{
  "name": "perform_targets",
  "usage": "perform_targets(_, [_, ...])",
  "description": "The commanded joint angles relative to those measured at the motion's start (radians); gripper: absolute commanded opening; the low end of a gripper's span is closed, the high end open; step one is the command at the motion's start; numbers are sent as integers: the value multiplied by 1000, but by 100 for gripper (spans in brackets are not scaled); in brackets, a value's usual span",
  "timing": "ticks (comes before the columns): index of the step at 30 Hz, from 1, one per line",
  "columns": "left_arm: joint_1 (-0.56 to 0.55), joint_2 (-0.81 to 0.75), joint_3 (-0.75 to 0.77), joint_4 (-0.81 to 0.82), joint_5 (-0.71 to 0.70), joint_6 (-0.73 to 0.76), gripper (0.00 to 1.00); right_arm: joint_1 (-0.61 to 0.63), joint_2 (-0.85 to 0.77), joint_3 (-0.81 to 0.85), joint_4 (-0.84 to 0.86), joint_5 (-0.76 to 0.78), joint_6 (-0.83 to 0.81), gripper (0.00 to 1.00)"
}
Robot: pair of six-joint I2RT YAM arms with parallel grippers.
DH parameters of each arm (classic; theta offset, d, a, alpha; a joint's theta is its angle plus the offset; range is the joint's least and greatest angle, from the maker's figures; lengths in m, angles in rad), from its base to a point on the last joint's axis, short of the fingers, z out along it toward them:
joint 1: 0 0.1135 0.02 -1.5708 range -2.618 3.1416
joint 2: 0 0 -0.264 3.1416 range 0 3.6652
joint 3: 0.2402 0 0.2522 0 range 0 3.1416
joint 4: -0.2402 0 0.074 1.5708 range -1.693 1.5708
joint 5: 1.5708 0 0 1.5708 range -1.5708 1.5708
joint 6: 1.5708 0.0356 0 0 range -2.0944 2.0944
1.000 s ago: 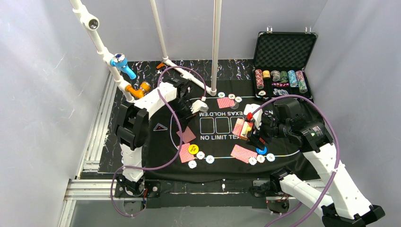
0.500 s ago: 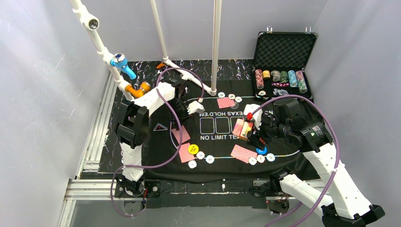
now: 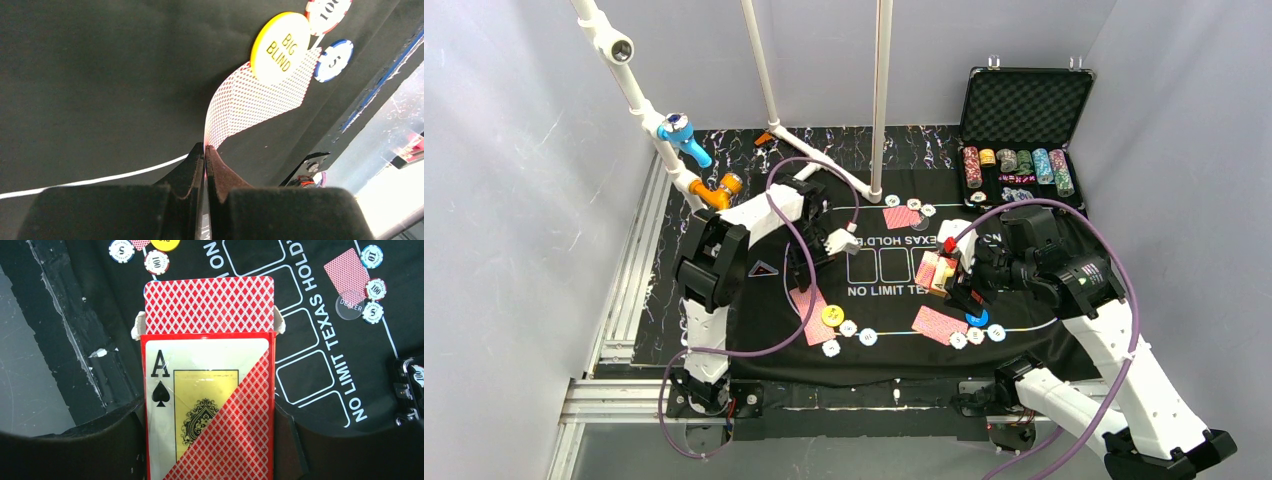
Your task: Distribute texas hold em gaming equipment
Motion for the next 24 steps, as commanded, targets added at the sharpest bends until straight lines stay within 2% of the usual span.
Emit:
perform_targets(1, [-19, -31, -37, -14, 61, -40, 3, -3, -3, 35, 37, -27, -12, 1])
perform_targets(7, [-32, -61, -42, -12, 77, -74, 22, -3, -5, 32, 42, -30, -14, 1])
perform_targets(14, [-32, -109, 52, 32, 2, -131, 58, -3, 3, 33, 45, -35, -21, 1])
perform_targets(16, [-32, -111, 87, 33, -1, -145, 60, -4, 3, 33, 45, -34, -21, 1])
perform_targets(18, [-32, -121, 119, 33, 12, -158, 74, -3, 1, 35, 46, -32, -21, 1])
perform_targets(24, [-58, -176, 241, 29, 130, -241, 79, -3, -2, 35, 46, -27, -22, 1])
